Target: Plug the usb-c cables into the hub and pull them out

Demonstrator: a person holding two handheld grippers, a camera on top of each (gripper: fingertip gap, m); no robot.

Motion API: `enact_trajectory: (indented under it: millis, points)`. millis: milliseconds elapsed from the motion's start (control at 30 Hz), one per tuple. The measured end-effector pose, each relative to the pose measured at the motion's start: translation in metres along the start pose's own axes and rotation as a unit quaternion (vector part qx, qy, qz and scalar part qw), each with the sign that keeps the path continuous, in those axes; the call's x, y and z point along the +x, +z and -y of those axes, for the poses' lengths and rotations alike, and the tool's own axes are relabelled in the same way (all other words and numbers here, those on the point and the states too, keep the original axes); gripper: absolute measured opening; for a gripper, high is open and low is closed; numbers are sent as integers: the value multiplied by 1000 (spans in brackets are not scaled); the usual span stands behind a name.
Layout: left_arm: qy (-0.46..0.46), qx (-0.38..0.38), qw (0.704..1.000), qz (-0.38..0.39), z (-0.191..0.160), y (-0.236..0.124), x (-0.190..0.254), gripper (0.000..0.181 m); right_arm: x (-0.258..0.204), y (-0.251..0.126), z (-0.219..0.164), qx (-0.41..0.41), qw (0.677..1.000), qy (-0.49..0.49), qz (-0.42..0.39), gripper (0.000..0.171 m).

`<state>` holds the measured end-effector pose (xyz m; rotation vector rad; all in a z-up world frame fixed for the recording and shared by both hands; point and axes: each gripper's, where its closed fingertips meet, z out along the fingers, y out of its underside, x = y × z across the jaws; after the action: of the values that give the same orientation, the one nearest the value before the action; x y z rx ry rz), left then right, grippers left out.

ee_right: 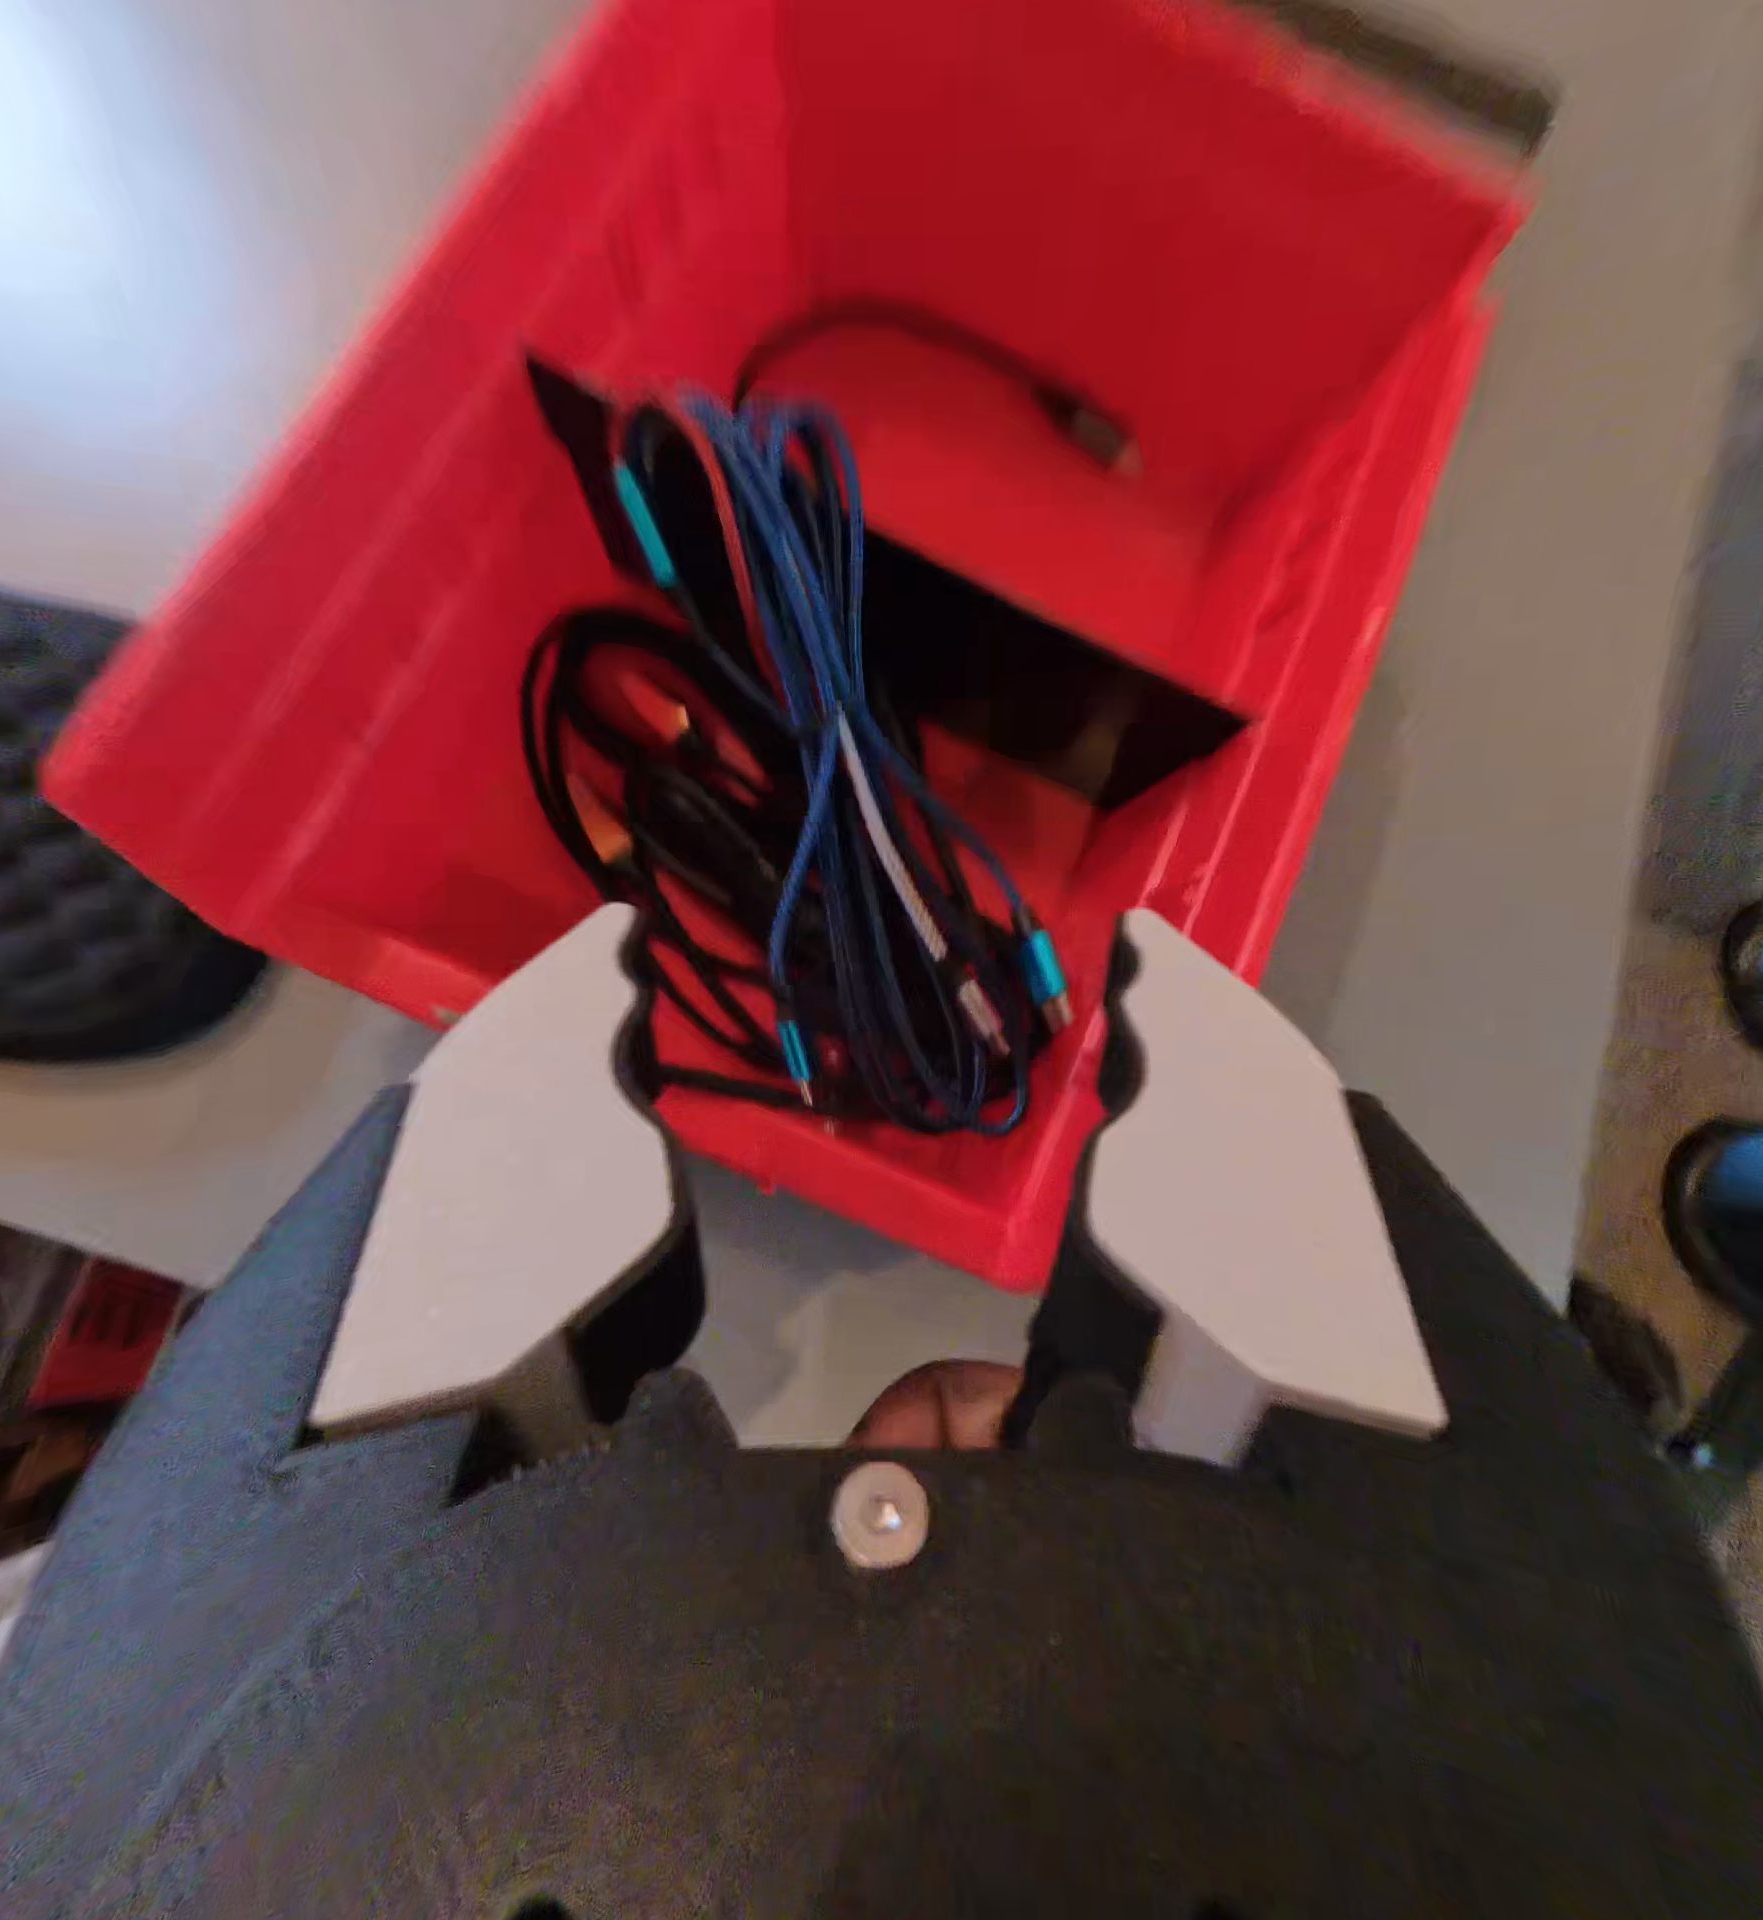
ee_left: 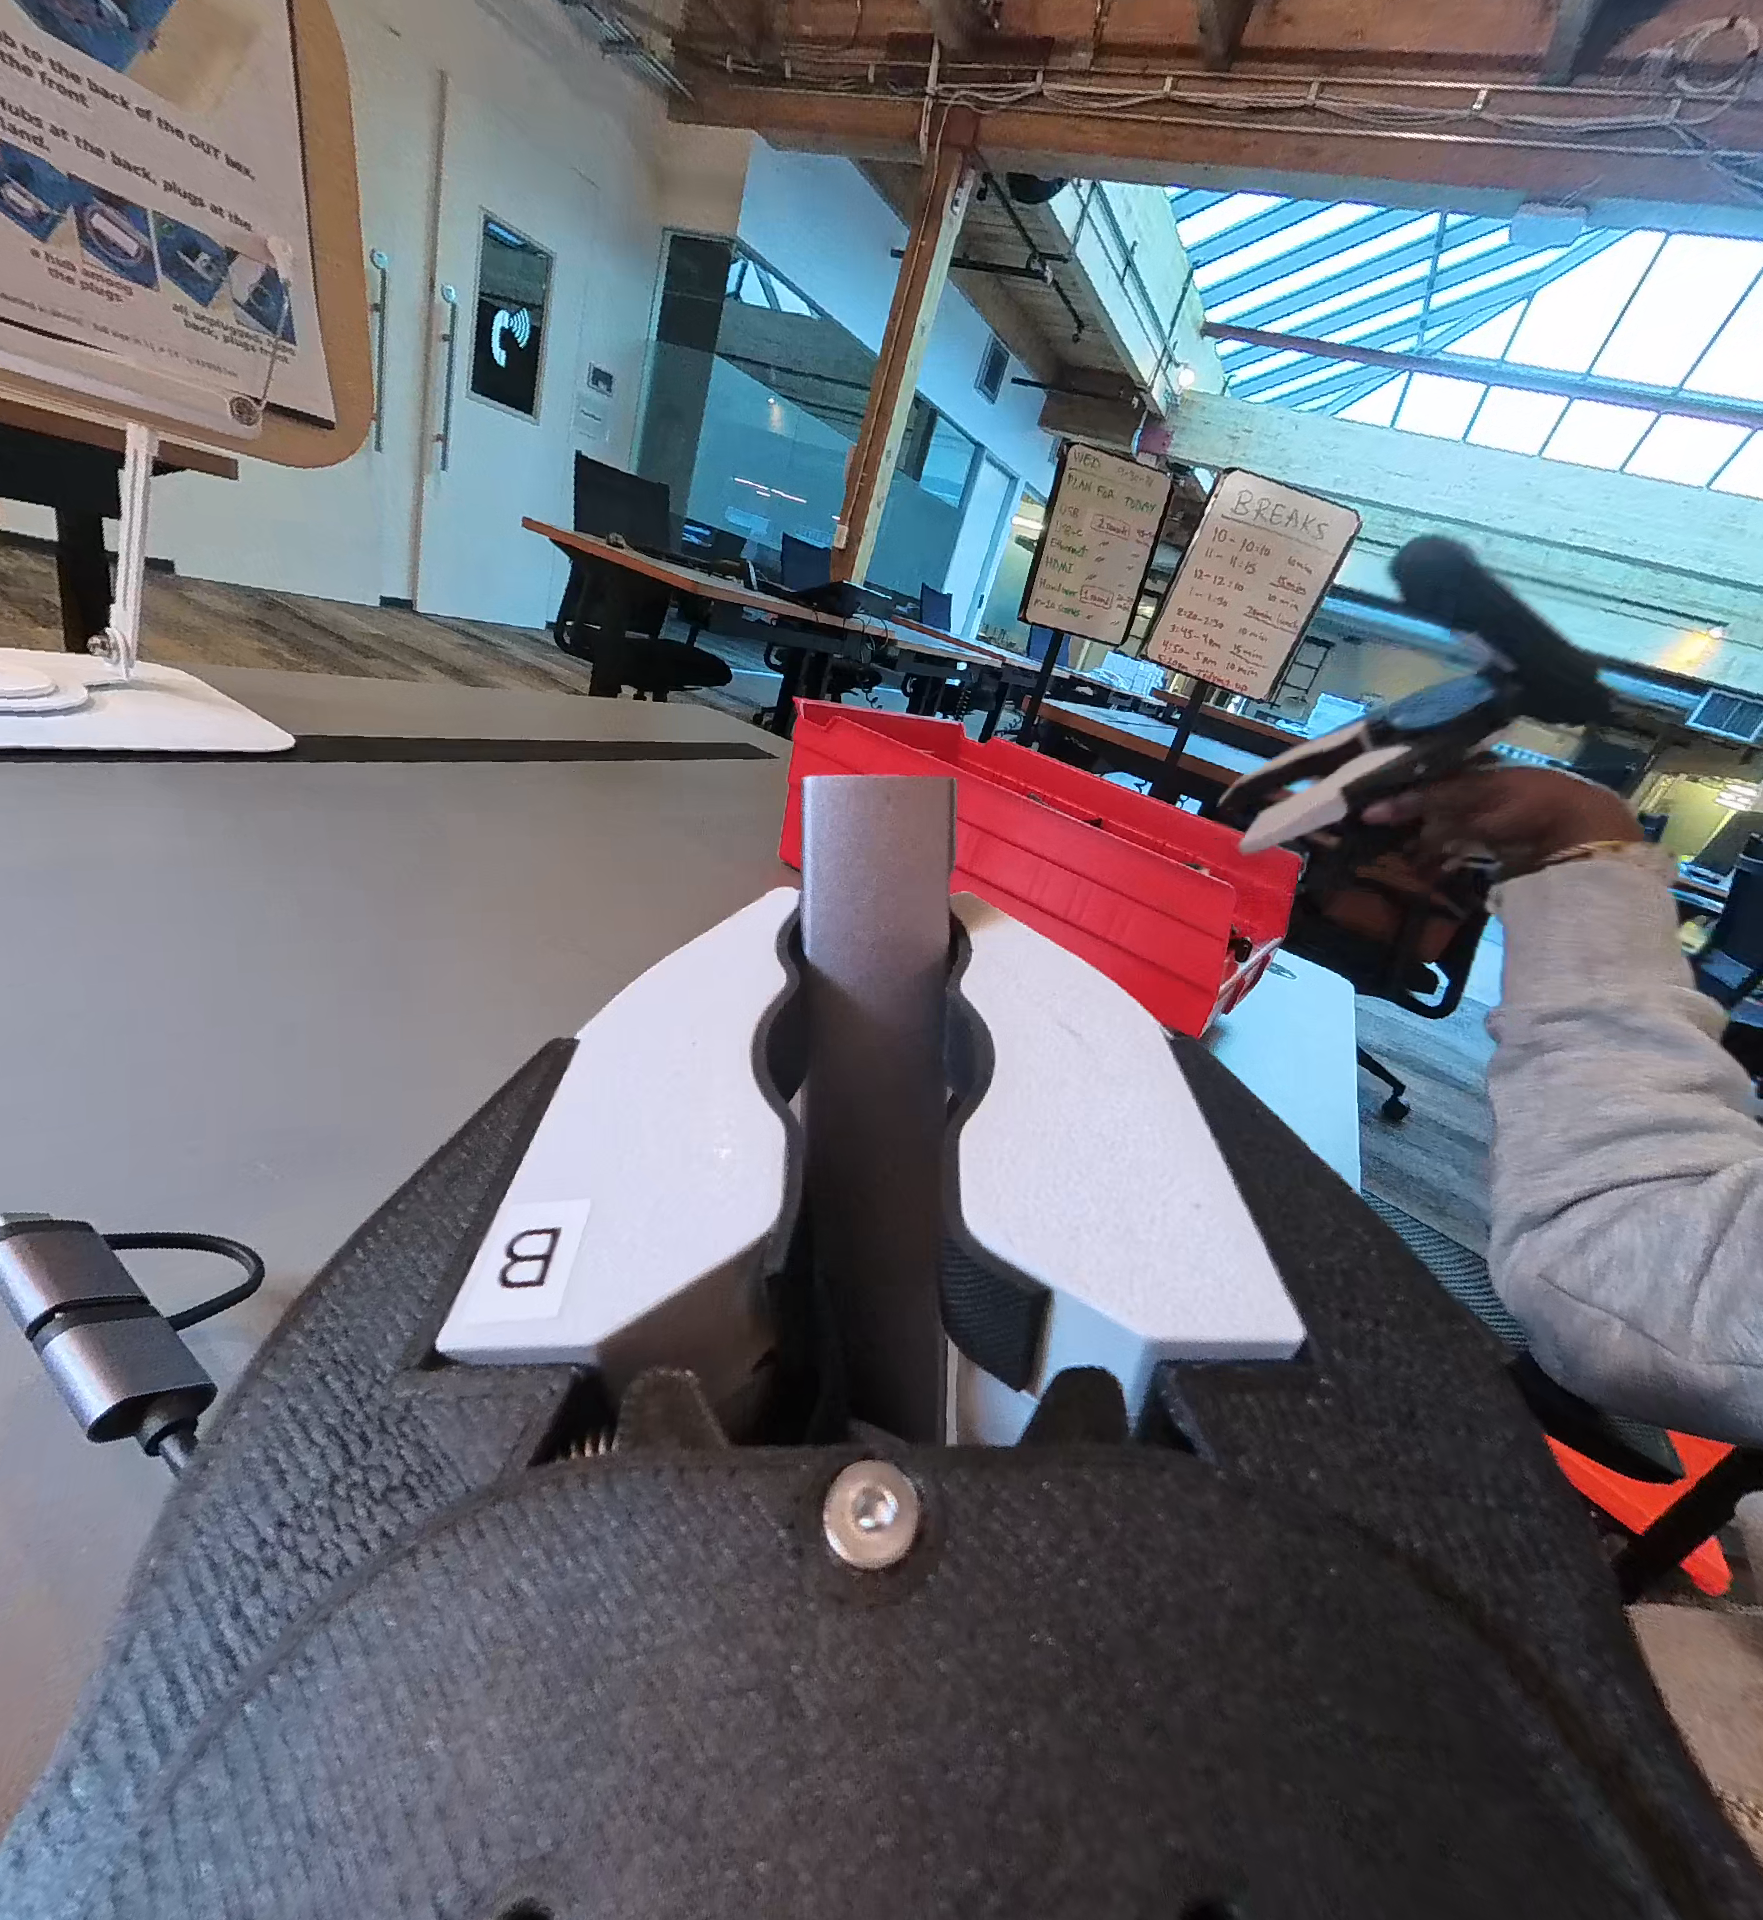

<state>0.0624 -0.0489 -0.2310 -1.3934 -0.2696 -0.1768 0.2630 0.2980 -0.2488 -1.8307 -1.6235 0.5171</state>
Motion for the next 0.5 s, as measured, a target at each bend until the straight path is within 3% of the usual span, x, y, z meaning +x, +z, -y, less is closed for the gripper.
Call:
enact_trajectory:
  millis: [67, 100, 200, 267, 400, 467, 500]
  points:
    - [-2, 0, 1000, 0, 0, 0, 0, 23, -5, -21, 34, 101, 994, -38, -23, 101]
    - [-2, 2, 1000, -1, 0, 0, 0, 23, -8, -32, 53, 159, 985, -57, -40, 97]
    - [-4, 3, 1000, -1, 1, 0, 0, 23, -12, -47, 87, 255, 965, -33, -57, 36]
    - [-5, 4, 1000, -1, 1, -1, -1, 23, -18, -21, 81, 197, 980, -6, -19, 25]
    - [-7, 8, 1000, -1, 2, -1, -1, 23, 11, 46, 48, 42, 995, 38, -81, 17]
    - [-9, 10, 1000, -2, 3, -2, -1, 23, 10, 71, 39, 2, 996, 54, -68, 16]
    - [-10, 11, 1000, -2, 3, -2, -1, 23, 5, 79, 34, -19, 997, 50, -52, 7]
